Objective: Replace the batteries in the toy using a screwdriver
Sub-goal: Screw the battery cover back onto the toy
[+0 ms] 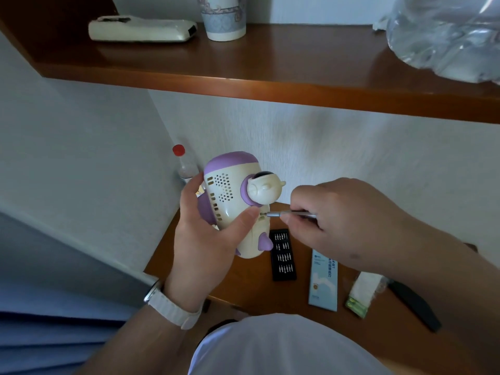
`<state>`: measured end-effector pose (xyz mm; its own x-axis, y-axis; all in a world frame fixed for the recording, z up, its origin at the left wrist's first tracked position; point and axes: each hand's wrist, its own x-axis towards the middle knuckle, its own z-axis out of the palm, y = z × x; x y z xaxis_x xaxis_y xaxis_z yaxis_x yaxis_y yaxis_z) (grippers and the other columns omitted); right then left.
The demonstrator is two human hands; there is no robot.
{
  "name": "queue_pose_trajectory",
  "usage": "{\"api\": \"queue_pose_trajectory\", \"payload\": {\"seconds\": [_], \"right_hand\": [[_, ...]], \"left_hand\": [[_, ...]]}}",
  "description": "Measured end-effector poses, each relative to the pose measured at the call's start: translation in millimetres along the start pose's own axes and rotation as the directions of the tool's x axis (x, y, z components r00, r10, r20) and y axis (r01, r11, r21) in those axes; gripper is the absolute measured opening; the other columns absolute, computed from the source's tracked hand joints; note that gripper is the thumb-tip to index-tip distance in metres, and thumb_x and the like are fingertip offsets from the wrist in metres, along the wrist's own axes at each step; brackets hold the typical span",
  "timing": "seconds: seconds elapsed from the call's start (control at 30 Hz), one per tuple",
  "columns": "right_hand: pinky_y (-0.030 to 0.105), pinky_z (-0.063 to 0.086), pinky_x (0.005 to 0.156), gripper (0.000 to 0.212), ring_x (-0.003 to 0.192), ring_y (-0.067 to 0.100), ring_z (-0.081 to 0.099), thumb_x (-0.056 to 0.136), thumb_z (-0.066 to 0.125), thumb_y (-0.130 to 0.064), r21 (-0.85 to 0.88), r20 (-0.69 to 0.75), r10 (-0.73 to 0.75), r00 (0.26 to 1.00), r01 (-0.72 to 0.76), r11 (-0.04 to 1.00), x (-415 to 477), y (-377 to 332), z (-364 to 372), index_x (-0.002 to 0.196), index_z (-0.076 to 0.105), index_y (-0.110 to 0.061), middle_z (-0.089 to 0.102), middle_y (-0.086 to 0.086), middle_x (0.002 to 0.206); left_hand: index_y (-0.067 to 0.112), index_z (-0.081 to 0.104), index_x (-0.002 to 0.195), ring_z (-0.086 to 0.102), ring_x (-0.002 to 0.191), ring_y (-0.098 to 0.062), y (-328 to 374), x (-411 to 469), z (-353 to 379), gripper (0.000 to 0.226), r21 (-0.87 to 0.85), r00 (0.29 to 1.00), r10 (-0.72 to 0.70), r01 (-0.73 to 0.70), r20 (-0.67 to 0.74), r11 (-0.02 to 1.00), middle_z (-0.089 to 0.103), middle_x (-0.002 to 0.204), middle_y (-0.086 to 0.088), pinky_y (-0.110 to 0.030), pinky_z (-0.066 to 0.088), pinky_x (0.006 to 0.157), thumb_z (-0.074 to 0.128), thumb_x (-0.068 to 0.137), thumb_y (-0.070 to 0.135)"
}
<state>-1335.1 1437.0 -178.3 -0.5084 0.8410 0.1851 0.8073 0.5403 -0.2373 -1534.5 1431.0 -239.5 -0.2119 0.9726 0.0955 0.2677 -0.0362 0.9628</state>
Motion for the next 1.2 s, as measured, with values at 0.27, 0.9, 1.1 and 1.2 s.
{"api": "queue_pose_trajectory", "payload": {"seconds": [0.27, 0.9, 1.1, 1.2], "right_hand": [[0.025, 0.028, 0.048, 0.030, 0.049, 0.012, 0.045, 0.094, 0.046, -0.047, 0.003, 0.070, 0.121, 0.990, -0.122, 0.993, 7.3, -11.5, 10.7, 0.079, 0.056, -0.023, 0.050, -0.004, 0.058], [0.015, 0.040, 0.051, 0.031, 0.052, 0.004, 0.043, 0.103, 0.042, -0.031, 0.874, 0.269, 0.505, 0.820, -0.429, 0.230, 53.0, -53.8, 135.7, 0.077, 0.048, -0.016, 0.049, -0.008, 0.058], [0.015, 0.042, 0.051, 0.029, 0.051, 0.000, 0.048, 0.104, 0.042, -0.030, 0.874, 0.328, 0.566, 0.756, -0.470, 0.121, 70.6, -64.8, 171.1, 0.079, 0.049, -0.015, 0.052, -0.013, 0.057], [0.015, 0.042, 0.051, 0.029, 0.051, -0.001, 0.048, 0.104, 0.042, -0.028, 0.871, 0.344, 0.583, 0.736, -0.482, 0.094, 73.0, -67.4, 189.1, 0.079, 0.048, -0.014, 0.051, -0.014, 0.056]], "left_hand": [[0.030, 0.041, 0.134, 0.069, 0.100, -0.011, -17.2, 6.7, -3.0, 0.077, -0.078, 0.996, -0.072, 0.076, 0.052, 0.994, 0.067, 0.112, 0.009, -0.025, 0.061, 0.064, 0.081, 0.069, 0.035], [0.022, 0.046, 0.142, 0.067, 0.114, -0.021, -101.4, 63.4, -56.2, 0.072, -0.266, 0.870, -0.277, 0.403, 0.407, 0.876, 0.065, 0.130, 0.000, -0.050, 0.058, 0.089, 0.073, 0.078, 0.042], [0.025, 0.045, 0.142, 0.066, 0.114, -0.018, -135.3, 74.2, -65.8, 0.070, -0.253, 0.815, -0.303, 0.468, 0.493, 0.847, 0.064, 0.131, 0.001, -0.043, 0.060, 0.086, 0.070, 0.077, 0.032], [0.024, 0.043, 0.143, 0.066, 0.115, -0.021, -154.3, 81.0, -70.3, 0.071, -0.214, 0.757, -0.299, 0.496, 0.582, 0.841, 0.063, 0.131, -0.002, -0.043, 0.059, 0.087, 0.072, 0.078, 0.019]]}}
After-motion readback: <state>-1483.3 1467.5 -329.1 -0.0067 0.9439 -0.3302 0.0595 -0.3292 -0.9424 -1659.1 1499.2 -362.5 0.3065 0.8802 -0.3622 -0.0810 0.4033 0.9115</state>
